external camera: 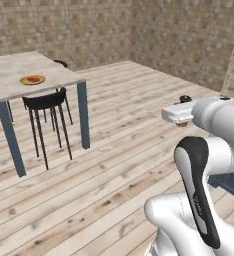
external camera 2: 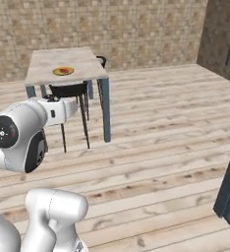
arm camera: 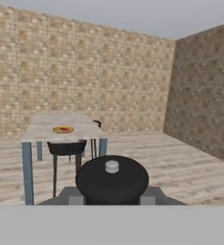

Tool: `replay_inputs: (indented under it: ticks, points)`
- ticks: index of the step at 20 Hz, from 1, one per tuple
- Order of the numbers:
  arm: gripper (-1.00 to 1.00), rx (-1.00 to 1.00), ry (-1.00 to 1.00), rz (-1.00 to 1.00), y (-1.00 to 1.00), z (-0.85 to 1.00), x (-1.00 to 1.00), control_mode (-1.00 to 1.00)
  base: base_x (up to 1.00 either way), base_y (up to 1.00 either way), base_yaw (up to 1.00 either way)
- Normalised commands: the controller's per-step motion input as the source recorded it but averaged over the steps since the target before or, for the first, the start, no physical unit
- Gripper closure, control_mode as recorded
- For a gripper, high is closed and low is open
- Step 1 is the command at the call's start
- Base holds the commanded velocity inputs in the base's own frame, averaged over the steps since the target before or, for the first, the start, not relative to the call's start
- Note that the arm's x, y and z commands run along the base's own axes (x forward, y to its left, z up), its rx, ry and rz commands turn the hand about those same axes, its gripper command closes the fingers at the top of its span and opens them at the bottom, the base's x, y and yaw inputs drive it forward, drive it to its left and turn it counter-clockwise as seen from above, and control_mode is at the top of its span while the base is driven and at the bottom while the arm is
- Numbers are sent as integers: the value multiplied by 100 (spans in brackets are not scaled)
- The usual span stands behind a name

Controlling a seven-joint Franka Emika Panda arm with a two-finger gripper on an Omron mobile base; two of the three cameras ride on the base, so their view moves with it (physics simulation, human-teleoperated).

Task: Retrieve the shaker from the cabinet and place it next the steak on a plate on the dining table.

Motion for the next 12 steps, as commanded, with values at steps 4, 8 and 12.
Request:
replay_inputs:
  ticks: [4,8,12]
  points:
    - [100,0,0,0,0,0,0,100,11,0,43]
    - [100,0,0,0,0,0,0,100,57,0,31]
    - [100,0,0,0,0,0,0,100,79,-2,20]
